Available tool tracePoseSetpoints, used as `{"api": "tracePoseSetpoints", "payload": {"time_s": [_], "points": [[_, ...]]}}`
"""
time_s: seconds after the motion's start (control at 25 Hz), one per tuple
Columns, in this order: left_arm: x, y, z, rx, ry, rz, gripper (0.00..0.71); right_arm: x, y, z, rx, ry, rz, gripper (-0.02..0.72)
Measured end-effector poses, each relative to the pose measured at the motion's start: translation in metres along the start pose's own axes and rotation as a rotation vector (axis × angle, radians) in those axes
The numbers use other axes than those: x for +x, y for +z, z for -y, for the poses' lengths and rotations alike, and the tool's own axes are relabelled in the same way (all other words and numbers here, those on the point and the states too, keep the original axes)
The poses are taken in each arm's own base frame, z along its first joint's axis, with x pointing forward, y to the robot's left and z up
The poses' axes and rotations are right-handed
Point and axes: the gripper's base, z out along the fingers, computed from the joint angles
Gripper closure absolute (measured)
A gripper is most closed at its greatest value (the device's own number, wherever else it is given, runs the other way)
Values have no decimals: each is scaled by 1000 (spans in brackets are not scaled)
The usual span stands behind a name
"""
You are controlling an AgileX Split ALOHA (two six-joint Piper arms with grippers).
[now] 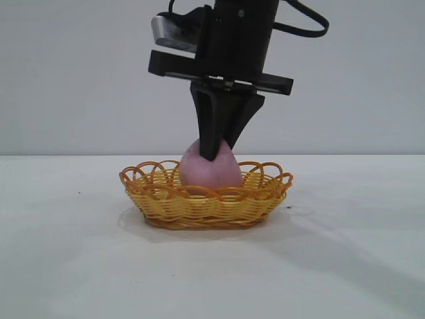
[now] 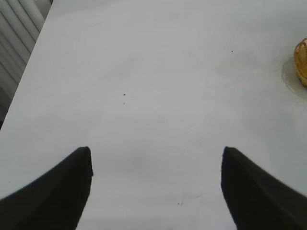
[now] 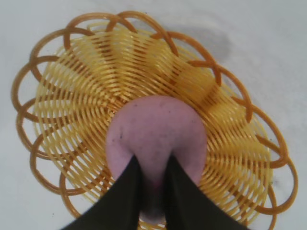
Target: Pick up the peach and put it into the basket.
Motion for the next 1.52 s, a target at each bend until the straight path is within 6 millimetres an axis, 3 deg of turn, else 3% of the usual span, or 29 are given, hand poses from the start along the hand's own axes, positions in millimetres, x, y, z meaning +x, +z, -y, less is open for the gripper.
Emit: {"api": "tracePoseSetpoints", "payload": {"time_s": [0.04, 0.24, 0.28, 0.44, 0.64, 0.8, 1.16, 1.32, 1.52], "points": [[0, 0, 0, 0, 0, 0, 179, 0, 0, 0, 0, 0, 2, 306], [0, 0, 0, 0, 0, 0, 179, 1, -4, 1, 17, -16, -5, 306], [0, 0, 0, 0, 0, 0, 179, 1, -7, 1, 25, -21, -8, 265], [0, 0, 0, 0, 0, 0, 179, 3, -22, 15, 49, 15, -3, 280], [0, 0, 0, 0, 0, 0, 179, 11, -38, 55, 81, 105, -13, 280], [0, 0, 0, 0, 0, 0, 179, 22, -47, 99, 114, 203, -32, 280], [0, 0, 0, 0, 0, 0, 179, 62, -66, 192, 162, 455, -42, 280], [0, 0, 0, 0, 0, 0, 179, 78, -72, 215, 169, 526, -50, 280], [0, 0, 0, 0, 0, 0, 179, 87, -88, 219, 170, 557, -57, 280]]}}
